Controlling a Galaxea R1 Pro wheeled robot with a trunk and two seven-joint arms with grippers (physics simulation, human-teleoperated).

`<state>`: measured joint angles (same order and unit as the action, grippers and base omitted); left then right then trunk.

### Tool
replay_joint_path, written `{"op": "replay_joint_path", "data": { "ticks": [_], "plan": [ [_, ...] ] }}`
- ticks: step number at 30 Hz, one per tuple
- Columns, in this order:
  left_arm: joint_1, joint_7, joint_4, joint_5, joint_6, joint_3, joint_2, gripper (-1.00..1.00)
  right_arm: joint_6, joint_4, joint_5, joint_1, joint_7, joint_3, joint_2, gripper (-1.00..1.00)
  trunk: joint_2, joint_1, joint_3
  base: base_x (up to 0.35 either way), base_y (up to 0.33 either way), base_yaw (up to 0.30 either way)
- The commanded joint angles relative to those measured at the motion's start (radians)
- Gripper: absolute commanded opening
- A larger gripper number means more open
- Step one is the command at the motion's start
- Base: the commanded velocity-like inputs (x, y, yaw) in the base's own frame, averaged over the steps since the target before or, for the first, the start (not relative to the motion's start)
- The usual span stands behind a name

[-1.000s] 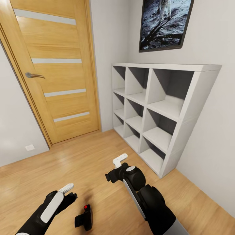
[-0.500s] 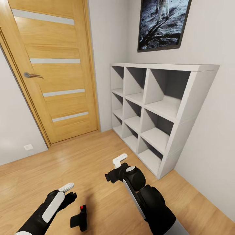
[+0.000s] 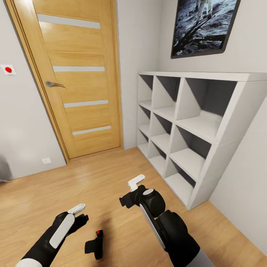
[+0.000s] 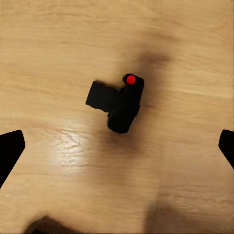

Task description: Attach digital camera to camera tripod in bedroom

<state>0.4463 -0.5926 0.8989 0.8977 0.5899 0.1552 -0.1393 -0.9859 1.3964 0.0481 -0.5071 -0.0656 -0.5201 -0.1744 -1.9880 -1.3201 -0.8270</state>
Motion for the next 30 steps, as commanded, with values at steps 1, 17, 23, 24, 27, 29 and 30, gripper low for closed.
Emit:
{"op": "replay_joint_path", "data": {
  "ticks": [1, 17, 23, 24, 27, 29, 30],
  "plan": [
    [0.006, -0.01, 0.002, 0.008, 0.0, 0.004, -0.001, 1.0, -0.005, 0.001, 0.006, -0.001, -0.007, 0.0, 0.0, 1.0, -0.008, -0.004, -0.004, 0.005, -0.012, 0.166],
    [0.136, 0.078, -0.118, -0.079, -0.05, 0.073, 0.016, 1.0, -0.007, 0.128, 0.01, 0.043, -0.007, 0.005, 0.0, 1.0, -0.12, -0.065, -0.054, 0.001, -0.003, 0.061],
    [0.19, 0.11, -0.224, -0.158, -0.14, 0.102, 0.077, 1.0, -0.008, 0.189, 0.014, 0.065, -0.006, 0.009, 0.0, 1.0, -0.162, -0.088, -0.073, 0.0, 0.0, 0.004],
    [0.201, 0.12, -0.247, -0.17, -0.149, 0.106, 0.086, 1.0, -0.008, 0.193, 0.015, 0.067, -0.006, 0.011, 0.0, 1.0, -0.169, -0.092, -0.076, 0.0, 0.0, 0.002],
    [0.225, 0.16, -0.308, -0.205, -0.168, 0.117, 0.103, 1.0, -0.008, 0.202, 0.012, 0.068, -0.007, 0.018, 0.0, 1.0, -0.19, -0.103, -0.086, 0.0, 0.0, 0.0],
    [0.234, 0.19, -0.339, -0.224, -0.177, 0.121, 0.106, 1.0, -0.01, 0.207, 0.01, 0.065, -0.007, 0.034, 0.0, 1.0, -0.204, -0.111, -0.092, 0.0, 0.0, 0.0],
    [0.237, 0.204, -0.352, -0.232, -0.185, 0.121, 0.105, 1.0, -0.013, 0.208, 0.009, 0.063, -0.007, 0.046, 0.0, 1.0, -0.211, -0.115, -0.095, 0.0, 0.0, 0.0]
  ]
}}
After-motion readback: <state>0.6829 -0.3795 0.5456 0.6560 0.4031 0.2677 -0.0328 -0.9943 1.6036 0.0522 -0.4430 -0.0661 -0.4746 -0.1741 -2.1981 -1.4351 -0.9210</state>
